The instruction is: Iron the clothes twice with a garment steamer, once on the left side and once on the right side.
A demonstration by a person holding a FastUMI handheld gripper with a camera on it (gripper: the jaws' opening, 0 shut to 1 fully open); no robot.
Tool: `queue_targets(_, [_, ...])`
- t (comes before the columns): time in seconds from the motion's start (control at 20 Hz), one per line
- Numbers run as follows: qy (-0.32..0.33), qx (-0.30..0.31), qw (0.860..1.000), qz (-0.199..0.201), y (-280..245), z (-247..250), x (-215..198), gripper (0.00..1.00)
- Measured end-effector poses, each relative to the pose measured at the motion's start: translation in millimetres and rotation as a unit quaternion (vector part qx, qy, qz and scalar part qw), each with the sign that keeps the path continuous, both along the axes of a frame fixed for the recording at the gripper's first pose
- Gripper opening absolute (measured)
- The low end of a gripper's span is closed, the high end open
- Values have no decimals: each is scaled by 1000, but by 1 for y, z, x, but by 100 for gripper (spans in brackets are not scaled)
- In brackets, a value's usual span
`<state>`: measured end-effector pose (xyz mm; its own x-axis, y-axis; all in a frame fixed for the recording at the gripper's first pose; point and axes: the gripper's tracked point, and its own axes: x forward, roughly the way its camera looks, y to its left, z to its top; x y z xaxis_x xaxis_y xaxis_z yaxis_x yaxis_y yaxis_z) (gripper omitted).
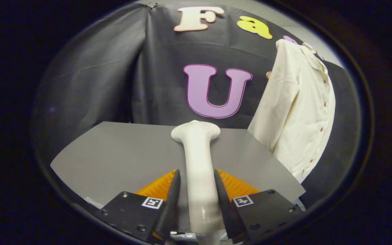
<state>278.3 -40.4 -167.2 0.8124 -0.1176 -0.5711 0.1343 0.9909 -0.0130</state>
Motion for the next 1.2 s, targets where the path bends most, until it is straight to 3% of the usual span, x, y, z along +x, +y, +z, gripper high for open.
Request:
queue_targets(0.1, [8, 3, 1000, 13, -3, -2, 1, 44])
queue_targets(0.3, [-31, 31, 999, 1, -8, 6, 0, 36])
queue_targets(0.55, [-92, 86, 992, 12, -5, 27, -2, 34])
queue_targets(0.8, [-183, 94, 978, 39, -25, 80, -15, 34])
queue_targets(1.2, [-279, 86, 956, 30, -127, 139, -64, 34])
